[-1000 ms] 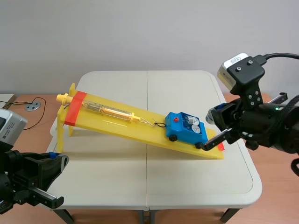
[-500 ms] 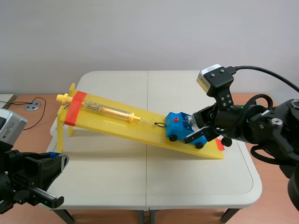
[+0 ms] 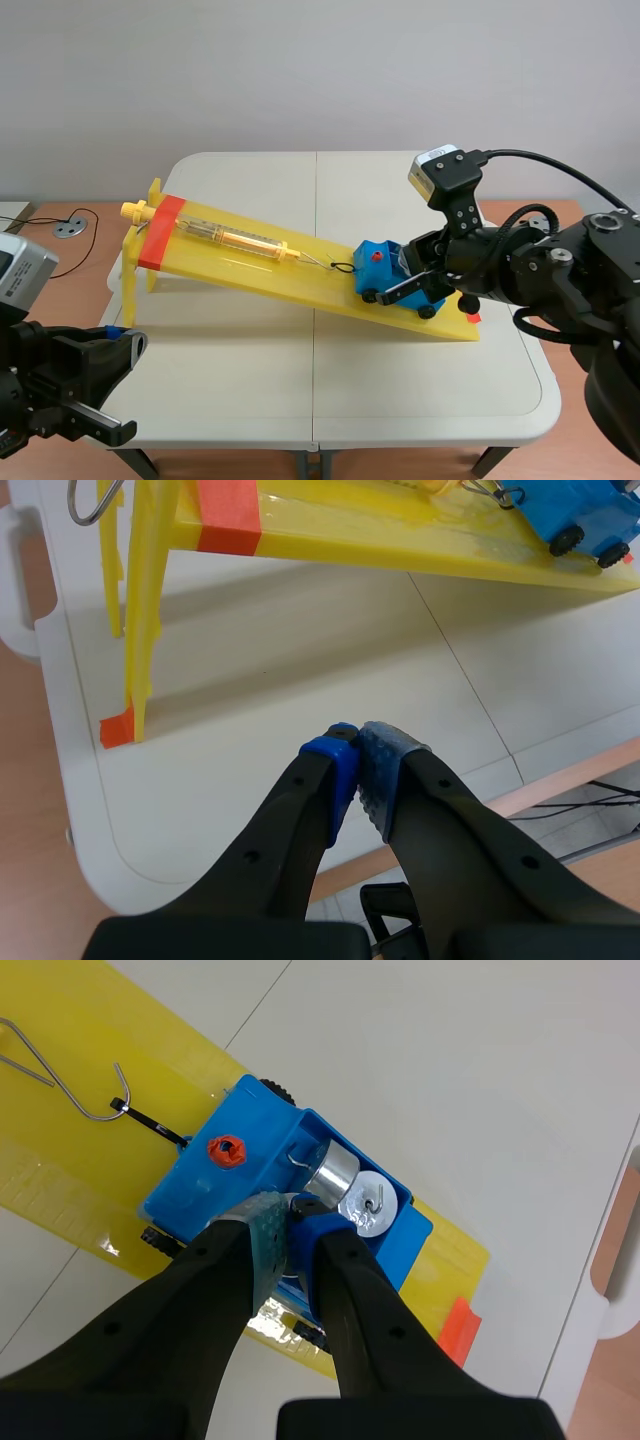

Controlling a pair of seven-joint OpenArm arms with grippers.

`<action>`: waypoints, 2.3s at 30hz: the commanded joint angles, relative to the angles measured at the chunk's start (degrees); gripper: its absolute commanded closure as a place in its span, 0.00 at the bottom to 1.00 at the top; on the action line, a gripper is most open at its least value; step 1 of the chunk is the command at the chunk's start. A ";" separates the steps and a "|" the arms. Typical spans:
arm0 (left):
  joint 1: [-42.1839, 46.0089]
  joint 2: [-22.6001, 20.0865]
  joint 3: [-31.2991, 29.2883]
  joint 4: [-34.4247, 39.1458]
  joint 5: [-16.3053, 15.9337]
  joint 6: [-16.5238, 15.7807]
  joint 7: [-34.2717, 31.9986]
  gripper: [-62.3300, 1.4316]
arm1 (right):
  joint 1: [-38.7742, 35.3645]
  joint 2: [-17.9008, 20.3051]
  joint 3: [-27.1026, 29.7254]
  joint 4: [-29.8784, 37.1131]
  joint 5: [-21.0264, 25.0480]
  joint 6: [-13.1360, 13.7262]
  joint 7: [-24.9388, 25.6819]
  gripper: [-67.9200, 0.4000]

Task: Place the four metal weights on the blue cart on the ramp.

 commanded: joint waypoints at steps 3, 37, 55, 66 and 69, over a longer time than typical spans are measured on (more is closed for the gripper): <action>-1.09 0.31 -0.57 3.93 -4.24 -1.49 -5.75 0.94 | 5.64 0.13 -0.37 4.52 1.66 -1.46 7.32 0.98; -1.99 3.50 -0.48 12.41 -1.38 -7.02 -5.73 0.94 | -17.84 16.70 12.87 25.81 14.67 9.62 2.29 0.99; -15.19 6.54 13.00 9.49 17.77 2.12 -6.40 0.94 | -55.82 16.83 26.51 30.93 15.41 21.75 -0.22 0.99; -23.28 9.42 15.43 -0.96 21.88 6.54 -7.17 0.94 | -66.31 16.81 26.49 30.93 9.46 21.75 -0.20 0.99; -25.27 9.97 15.45 -4.00 22.64 7.23 -7.74 0.94 | -66.29 16.48 26.51 30.93 8.94 21.73 -0.17 0.99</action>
